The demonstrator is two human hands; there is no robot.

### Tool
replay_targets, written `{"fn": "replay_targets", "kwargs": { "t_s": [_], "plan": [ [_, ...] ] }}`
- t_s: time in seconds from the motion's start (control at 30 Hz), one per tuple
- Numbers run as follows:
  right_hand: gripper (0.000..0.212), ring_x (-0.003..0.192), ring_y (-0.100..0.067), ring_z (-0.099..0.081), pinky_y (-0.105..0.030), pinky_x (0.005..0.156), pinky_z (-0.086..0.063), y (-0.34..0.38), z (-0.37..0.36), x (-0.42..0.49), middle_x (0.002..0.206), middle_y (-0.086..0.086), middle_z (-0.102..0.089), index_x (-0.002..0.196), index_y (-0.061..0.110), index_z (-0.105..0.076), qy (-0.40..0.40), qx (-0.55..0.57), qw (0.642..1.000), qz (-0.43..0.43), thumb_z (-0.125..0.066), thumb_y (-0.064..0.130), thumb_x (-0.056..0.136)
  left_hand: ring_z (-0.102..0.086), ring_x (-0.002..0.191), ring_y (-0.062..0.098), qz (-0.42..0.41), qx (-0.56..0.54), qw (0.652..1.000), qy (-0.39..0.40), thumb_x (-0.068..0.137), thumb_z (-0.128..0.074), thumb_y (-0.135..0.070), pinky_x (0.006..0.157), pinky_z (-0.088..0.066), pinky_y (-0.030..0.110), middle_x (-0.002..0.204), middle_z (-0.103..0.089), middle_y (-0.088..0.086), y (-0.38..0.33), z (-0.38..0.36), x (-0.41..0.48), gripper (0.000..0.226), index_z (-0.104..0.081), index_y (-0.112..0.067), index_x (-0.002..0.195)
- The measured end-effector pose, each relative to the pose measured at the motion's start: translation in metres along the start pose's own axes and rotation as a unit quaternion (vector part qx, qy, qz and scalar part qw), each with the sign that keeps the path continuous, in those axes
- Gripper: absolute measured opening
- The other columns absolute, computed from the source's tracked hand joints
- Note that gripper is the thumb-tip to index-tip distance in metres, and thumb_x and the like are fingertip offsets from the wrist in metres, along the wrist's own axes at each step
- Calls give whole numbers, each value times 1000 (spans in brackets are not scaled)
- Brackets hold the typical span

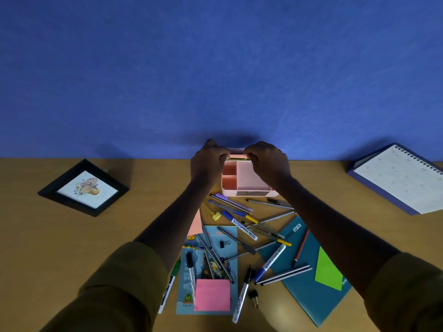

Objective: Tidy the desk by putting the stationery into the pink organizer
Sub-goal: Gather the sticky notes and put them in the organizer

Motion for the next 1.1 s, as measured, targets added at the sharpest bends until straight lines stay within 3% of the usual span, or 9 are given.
{"fn": "replay_targets", "kwargs": {
  "t_s": [0.3, 0.57, 0.77, 0.93, 1.1],
  "plan": [
    [23, 103, -24, -76, -39, 78, -65, -3, -23, 4, 118, -4, -79, 119, 19, -80, 36, -18, 999, 7, -74, 11, 98, -73, 84, 21, 12, 38, 999, 22, 103, -69, -23, 65, -41, 22, 108, -72, 5, 6, -16, 6, 15, -82, -16, 102],
    [33, 113, -29, -73, -41, 84, -65, -4, -26, 4, 126, -6, -77, 124, 19, -79, 47, -30, 998, -1, -76, 5, 94, -73, 92, 22, 20, 16, 999, 29, 103, -69, -20, 70, -46, 23, 112, -72, 5, 12, -18, 2, 15, -82, -17, 110],
    [26, 105, -24, -73, -40, 77, -65, 1, -11, -8, 121, -6, -77, 123, 17, -75, 0, 9, 1000, -15, -73, 9, 98, -69, 86, 15, 79, -49, 996, -11, 104, -62, -27, 64, -48, 24, 102, -73, 1, 37, 4, -19, 21, -81, -19, 107],
    [17, 100, -24, -76, -42, 75, -67, 22, -4, -40, 120, -7, -76, 119, 13, -73, -29, 72, 997, -14, -68, 15, 103, -73, 87, 11, 128, -75, 989, -23, 103, -63, -29, 75, -61, 32, 101, -80, -2, 73, 23, -58, 24, -82, -17, 108],
    [10, 86, -10, -74, -30, 74, -64, 61, -30, -77, 106, -1, -77, 107, 16, -75, 24, 144, 989, -2, -65, 19, 105, -73, 96, 18, 228, -46, 969, 84, 96, -64, -30, 84, -61, 37, 109, -80, -3, 121, 16, -104, 22, -82, -21, 106]
  ]
}}
Point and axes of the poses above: each hand's wrist, its own x-axis towards the middle knuckle, its own z-axis out of the back of the hand, y = z × x, the point moved 8 cm from there along x, towards the middle knuckle
